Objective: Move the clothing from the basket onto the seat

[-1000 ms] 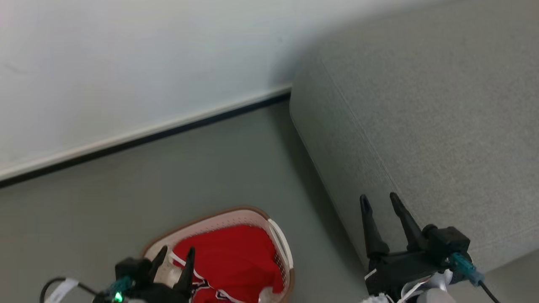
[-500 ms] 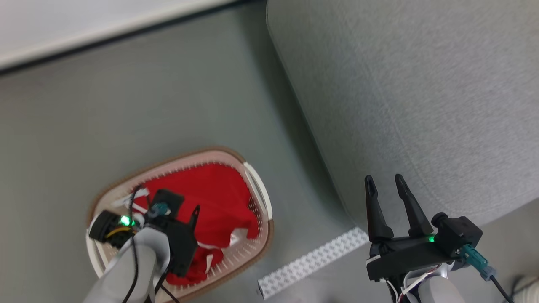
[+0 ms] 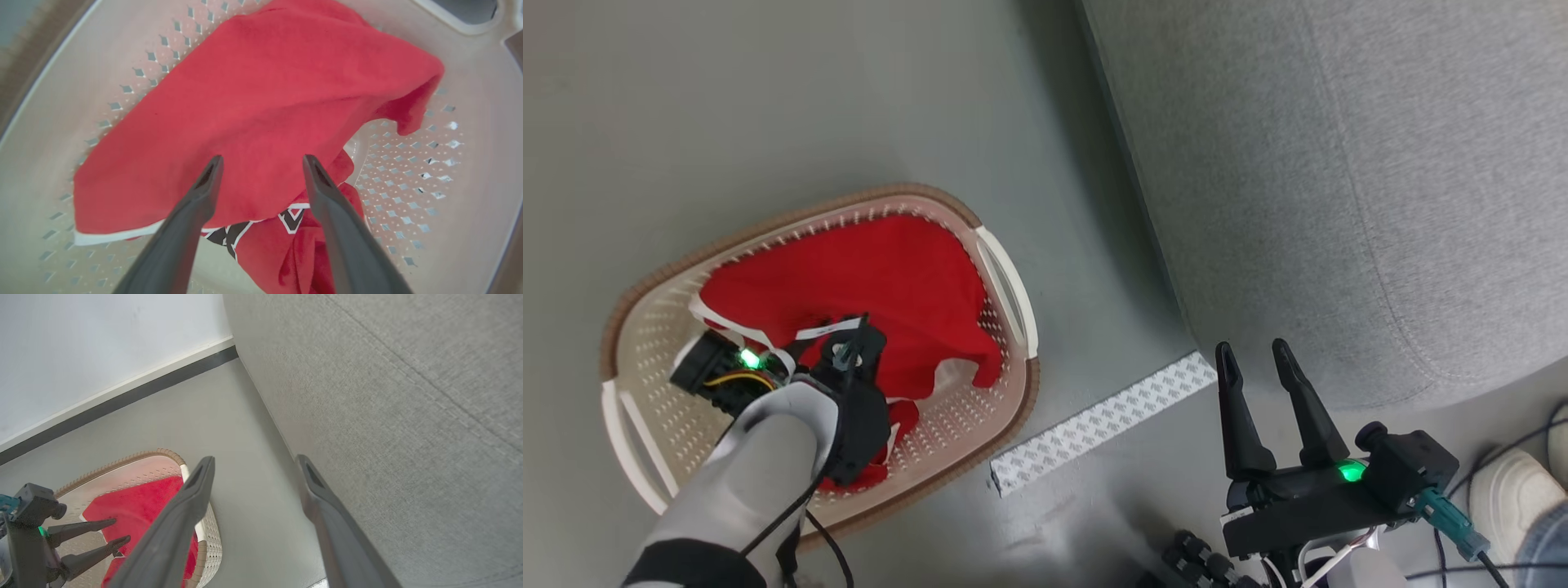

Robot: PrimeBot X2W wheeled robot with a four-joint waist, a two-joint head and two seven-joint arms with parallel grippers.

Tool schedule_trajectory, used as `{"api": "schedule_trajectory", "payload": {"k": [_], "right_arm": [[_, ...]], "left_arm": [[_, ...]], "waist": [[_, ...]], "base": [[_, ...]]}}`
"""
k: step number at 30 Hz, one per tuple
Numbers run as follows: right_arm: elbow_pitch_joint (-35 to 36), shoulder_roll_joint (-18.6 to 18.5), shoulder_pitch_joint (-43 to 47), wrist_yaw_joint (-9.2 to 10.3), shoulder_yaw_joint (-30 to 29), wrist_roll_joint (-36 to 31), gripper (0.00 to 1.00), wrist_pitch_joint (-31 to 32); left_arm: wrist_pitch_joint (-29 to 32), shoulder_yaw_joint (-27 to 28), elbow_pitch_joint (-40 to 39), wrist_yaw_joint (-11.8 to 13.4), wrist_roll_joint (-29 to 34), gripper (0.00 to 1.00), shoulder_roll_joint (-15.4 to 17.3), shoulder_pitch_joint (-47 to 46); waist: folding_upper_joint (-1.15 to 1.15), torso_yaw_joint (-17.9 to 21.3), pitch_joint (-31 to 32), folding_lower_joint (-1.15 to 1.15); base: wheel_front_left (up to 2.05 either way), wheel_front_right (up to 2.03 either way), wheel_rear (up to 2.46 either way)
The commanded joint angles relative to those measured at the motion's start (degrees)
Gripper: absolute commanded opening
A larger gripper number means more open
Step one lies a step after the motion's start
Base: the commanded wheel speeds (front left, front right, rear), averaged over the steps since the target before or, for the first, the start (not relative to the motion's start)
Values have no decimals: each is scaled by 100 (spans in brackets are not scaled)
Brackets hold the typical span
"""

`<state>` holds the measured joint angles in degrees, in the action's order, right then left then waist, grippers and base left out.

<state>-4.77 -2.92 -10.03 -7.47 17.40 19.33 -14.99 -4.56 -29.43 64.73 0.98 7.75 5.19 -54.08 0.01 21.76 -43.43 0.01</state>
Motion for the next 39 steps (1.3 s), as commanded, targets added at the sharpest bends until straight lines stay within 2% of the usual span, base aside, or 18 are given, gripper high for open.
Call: {"api": "schedule_trajectory", "payload": {"k": [1,8,10,14,17,28,34,35,37,38,39], "right_arm": [[30,5,16,-4,7,23,100,-22],[94,5,22,-4,60,93,100,-23],[75,5,2,-4,89,122,100,-23],[60,4,-22,-4,170,182,100,-23],[93,4,-23,-4,225,214,100,-22],[152,4,170,-4,339,247,100,-22],[242,5,337,-4,261,191,100,-16],[255,5,356,-4,251,176,100,-16],[282,4,385,-4,235,148,100,-16],[289,4,402,-4,227,142,100,-16],[290,4,412,-4,216,132,100,-16]], "left_arm": [[-40,-40,59,75,100,100,57,-89],[-359,-204,151,301,199,100,59,-509],[-423,-306,198,262,262,100,35,-589],[-407,-548,355,-16,365,100,-36,-684],[-324,-683,476,-123,419,100,-68,-692],[-166,-924,666,-193,362,100,-155,-777],[-265,-958,612,-335,132,100,-213,-645],[-272,-971,583,-341,85,82,-220,-630],[-288,-1024,466,-327,-3,35,-224,-588],[-309,-1036,384,-310,-61,0,-227,-566],[-299,-1048,323,-304,-134,0,-224,-539]], "waist": [[-1,98,-282,-1],[-1,122,-459,-1],[-1,125,-465,-1],[-1,154,-440,-1],[-1,203,-453,-1],[-1,382,-607,-1],[-1,325,-672,-1],[-1,311,-683,-1],[-1,298,-694,-1],[-1,290,-699,-1],[-1,280,-703,-1]], "base": [[0,0,0],[0,0,0],[0,0,0],[0,0,0],[0,0,0],[0,0,0],[0,0,0],[0,0,0],[0,0,0],[0,0,0],[0,0,0]]}}
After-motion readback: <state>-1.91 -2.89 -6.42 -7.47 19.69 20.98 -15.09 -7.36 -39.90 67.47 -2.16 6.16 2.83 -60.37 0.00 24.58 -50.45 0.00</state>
